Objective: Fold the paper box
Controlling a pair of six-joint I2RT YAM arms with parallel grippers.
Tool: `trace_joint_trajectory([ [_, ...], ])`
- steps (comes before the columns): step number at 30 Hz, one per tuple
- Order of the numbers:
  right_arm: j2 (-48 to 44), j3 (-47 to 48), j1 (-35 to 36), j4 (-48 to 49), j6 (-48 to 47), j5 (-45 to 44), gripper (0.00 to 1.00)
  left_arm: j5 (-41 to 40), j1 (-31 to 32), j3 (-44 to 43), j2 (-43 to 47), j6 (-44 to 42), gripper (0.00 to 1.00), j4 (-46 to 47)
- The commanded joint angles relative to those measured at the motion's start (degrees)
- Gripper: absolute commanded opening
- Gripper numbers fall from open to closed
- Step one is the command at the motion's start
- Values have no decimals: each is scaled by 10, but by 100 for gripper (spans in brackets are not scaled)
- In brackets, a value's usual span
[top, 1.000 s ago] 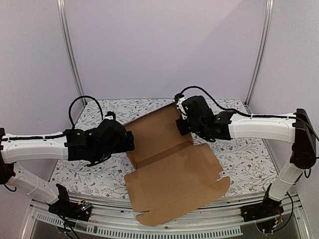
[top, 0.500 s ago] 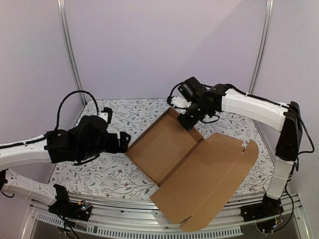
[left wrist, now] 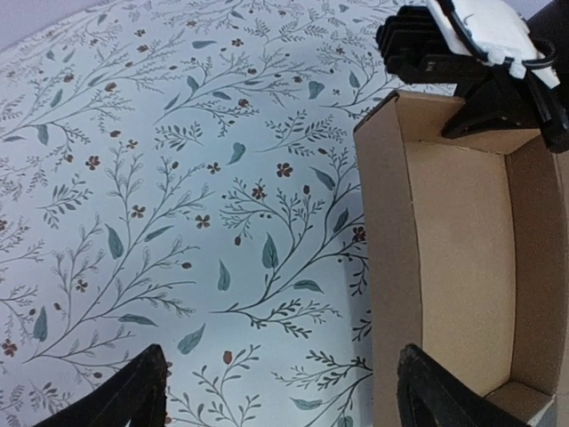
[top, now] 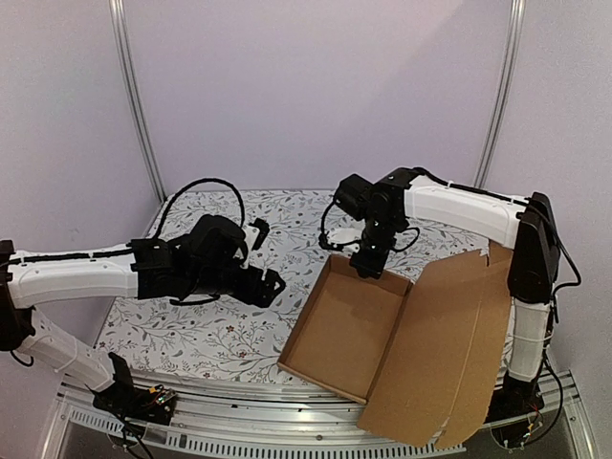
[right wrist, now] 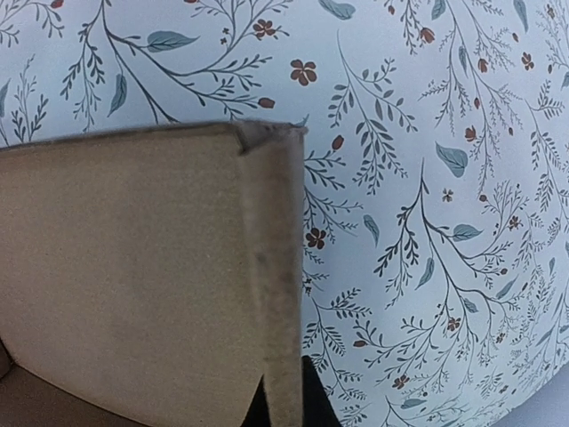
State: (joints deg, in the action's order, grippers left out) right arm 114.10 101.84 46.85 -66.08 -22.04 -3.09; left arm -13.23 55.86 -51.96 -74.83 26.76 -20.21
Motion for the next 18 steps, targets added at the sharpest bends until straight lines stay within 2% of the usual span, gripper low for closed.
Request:
trace_joint_trajectory([
  [1, 26, 18, 8, -25, -23, -8, 0, 100, -6, -38, -54, -8, 86, 27],
  [10, 76, 54, 10, -29, -9, -8, 0, 150, -6, -85, -156, 26, 69, 30],
  [16, 94, 67, 10, -31, -11, 0, 0, 139, -6, -105, -215, 34, 57, 22],
  [18, 97, 70, 10, -30, -12, -1, 0, 134, -6, -111, -227, 33, 56, 18],
])
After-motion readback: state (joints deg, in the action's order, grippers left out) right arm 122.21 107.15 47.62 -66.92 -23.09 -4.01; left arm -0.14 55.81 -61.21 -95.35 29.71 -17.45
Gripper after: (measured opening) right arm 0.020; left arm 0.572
